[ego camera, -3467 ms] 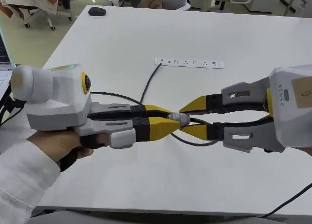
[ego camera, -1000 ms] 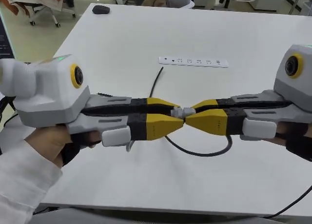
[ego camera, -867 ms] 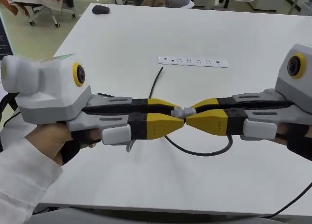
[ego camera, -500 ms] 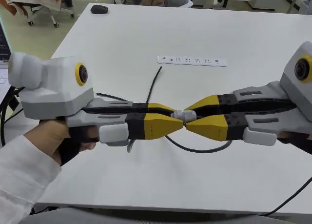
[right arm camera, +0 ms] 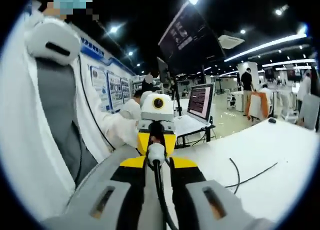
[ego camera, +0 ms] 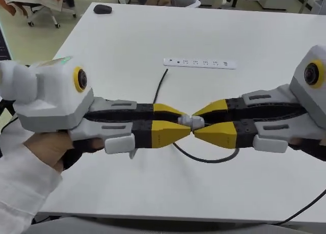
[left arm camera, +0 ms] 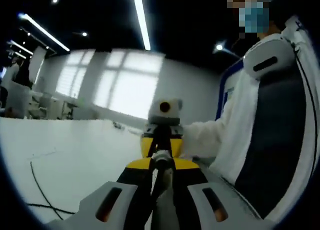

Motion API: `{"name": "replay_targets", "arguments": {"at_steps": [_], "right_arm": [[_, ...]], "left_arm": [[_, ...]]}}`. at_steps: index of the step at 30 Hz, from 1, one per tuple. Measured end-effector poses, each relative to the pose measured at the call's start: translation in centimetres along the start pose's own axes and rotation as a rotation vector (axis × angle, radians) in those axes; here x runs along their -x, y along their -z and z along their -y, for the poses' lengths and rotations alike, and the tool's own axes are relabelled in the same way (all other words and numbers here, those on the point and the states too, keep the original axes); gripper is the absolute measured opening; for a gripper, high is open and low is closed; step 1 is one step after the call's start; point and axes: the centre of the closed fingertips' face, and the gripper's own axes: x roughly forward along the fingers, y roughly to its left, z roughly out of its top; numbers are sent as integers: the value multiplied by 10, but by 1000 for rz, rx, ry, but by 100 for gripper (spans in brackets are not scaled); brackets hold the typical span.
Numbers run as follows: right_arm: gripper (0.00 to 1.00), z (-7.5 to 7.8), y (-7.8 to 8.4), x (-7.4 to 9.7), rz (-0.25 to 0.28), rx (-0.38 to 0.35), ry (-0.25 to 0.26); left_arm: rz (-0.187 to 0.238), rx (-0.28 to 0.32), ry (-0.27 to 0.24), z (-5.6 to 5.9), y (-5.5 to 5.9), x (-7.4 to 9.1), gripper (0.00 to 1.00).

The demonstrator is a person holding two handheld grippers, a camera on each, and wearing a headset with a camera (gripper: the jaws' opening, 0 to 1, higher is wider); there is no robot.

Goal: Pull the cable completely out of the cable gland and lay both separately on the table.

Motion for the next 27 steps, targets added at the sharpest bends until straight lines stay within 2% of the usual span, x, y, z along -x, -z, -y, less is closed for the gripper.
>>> {"name": "replay_targets", "arguments": {"at_steps": [1, 2, 3, 4, 7, 9, 14, 16, 17, 24, 25, 26, 27], "right_arm": [[23, 3, -5, 3, 40, -70, 1], [23, 3, -6, 5, 52, -110, -13], [22, 5, -7, 7, 67, -130, -12], [23, 6, -7, 9, 66, -120, -17], [25, 0, -11, 8, 90, -170, -54], [24, -2, -13, 7, 100, -186, -56], [21, -5, -10, 1, 84, -216, -72], [13, -6, -8, 1, 84, -235, -88], [12, -11, -8, 1, 80, -259, -113], [12, -11, -5, -2, 69, -260, -102], [11, -10, -8, -2, 84, -225, -94], [11, -11, -9, -2, 90, -220, -96], [11, -12, -11, -2, 89, -244, -104]], "left_arm": [[5, -57, -18, -1, -4, 0, 15], [7, -65, -9, 1, -5, 1, 15], [20, -93, -16, 1, -9, 1, 15], [31, -118, -29, 0, -12, 2, 15], [40, -146, -23, 2, -15, 2, 16], [34, -156, -20, 1, -14, 1, 16], [20, -191, -13, 4, -11, -4, 16], [11, -209, -6, 5, -10, -6, 16], [6, -217, -11, 4, -9, -6, 16], [25, -212, -14, 2, -13, -6, 16], [32, -211, -18, 1, -14, -6, 16], [40, -207, -18, 0, -16, -5, 16], [50, -199, -13, 0, -18, -5, 16]]}}
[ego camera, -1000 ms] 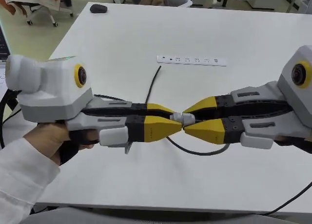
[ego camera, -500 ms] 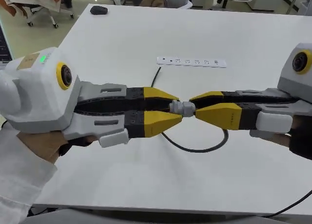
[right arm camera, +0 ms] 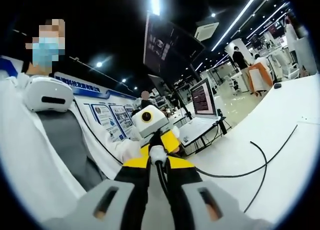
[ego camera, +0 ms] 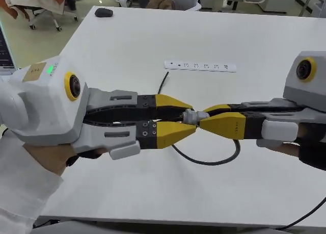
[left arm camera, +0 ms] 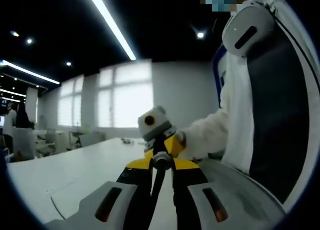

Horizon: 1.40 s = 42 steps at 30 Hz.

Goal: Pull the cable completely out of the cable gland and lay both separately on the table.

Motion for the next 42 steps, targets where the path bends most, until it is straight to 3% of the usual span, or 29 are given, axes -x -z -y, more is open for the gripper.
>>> {"name": "replay_targets", "arguments": {"at_steps": [10, 11, 13, 14, 16, 21, 27, 29, 35, 37, 39, 41, 42], "right_arm": [[10, 5, 2, -1, -19, 182, 44], [10, 5, 2, 0, -21, 199, 47], [10, 5, 2, 0, -34, 304, 56], [10, 5, 4, 0, -44, 319, 56], [10, 5, 4, 1, -45, 320, 56], [10, 6, 8, 2, -79, 408, 62], [10, 6, 9, -1, -98, 479, 69], [10, 5, 10, -1, -111, 514, 69], [12, 10, 11, -2, -109, 449, 88], [12, 12, 9, 0, -95, 463, 102], [17, 14, 6, 3, -78, 489, 115], [26, 18, 5, 6, -79, 463, 133], [25, 18, 5, 7, -81, 466, 133]], "left_arm": [[-15, 130, -16, -8, 7, 1, 16], [-11, 158, -13, -8, 8, 0, 15], [-6, 276, -2, -7, 10, 0, 15], [-4, 297, 2, -8, 11, 0, 15], [-1, 290, 0, -9, 12, 0, 15], [-23, 368, 12, -7, 17, 0, 15], [-13, 427, 13, -6, 18, 2, 15], [-15, 433, 14, -5, 19, 2, 15], [-19, 383, -3, -6, 20, 4, 15], [-4, 368, -14, -8, 17, 5, 16], [4, 350, -22, -9, 15, 7, 16], [6, 338, -27, -10, 14, 8, 16], [7, 329, -29, -10, 13, 9, 16]]}}
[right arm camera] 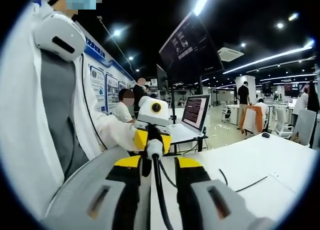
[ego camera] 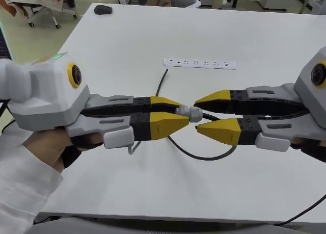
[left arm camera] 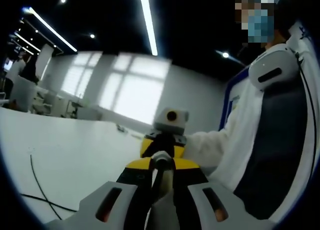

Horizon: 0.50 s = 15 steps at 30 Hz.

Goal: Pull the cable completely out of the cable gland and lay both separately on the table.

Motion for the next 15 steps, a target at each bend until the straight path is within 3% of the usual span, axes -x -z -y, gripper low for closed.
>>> {"name": "replay_targets", "arguments": {"at_steps": [2, 4, 6, 8, 13, 15], "right_arm": [[12, -2, 3, 1, -18, 3, -11], [6, -4, 7, 0, -42, 10, -25], [5, -2, 8, -2, -41, 51, -8], [3, -4, 8, -3, -41, 43, -16], [2, -4, 11, -2, -49, 50, -21], [2, -4, 9, -1, -37, 49, -22]], "left_arm": [[3, -13, -1, 0, -1, 1, 16], [3, -21, -1, 1, 0, 0, 16], [-1, -37, -7, 1, 1, -2, 16], [0, -39, -11, 0, 2, -3, 16], [-27, -140, -24, 0, 5, -7, 17], [-21, -150, -13, 4, 5, -10, 22]]}}
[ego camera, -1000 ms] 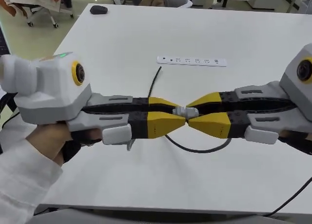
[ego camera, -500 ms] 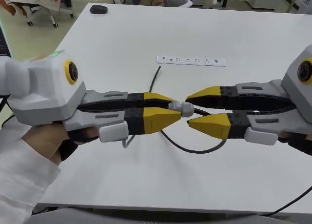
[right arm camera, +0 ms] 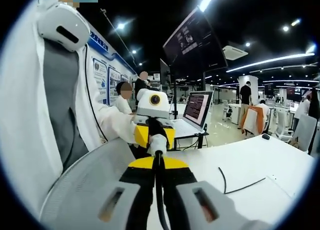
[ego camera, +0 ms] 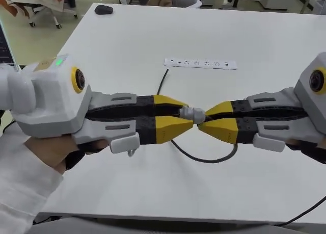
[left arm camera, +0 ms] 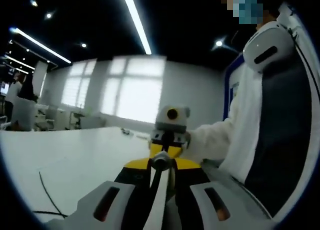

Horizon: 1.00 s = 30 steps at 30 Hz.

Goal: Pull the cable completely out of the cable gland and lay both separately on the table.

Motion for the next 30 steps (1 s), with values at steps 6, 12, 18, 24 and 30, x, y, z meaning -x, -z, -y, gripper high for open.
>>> {"name": "replay_targets", "arguments": {"at_steps": [6, 12, 18, 24, 30], "right_arm": [[2, -4, -5, -2, 19, 20, -8], [2, 0, -2, 3, 10, -55, 3], [2, -2, 2, 3, -13, -29, -22], [2, 0, 10, 0, -57, -46, -21], [2, 2, 22, 1, -120, -22, -12]], "left_arm": [[-26, 15, 21, 0, 10, -12, 21], [-13, 52, 16, -2, 12, -13, 18], [-13, 45, -2, -1, 14, -12, 17], [-6, 39, -35, -5, 17, -11, 17], [-14, 23, -54, -8, 19, -7, 17]]}}
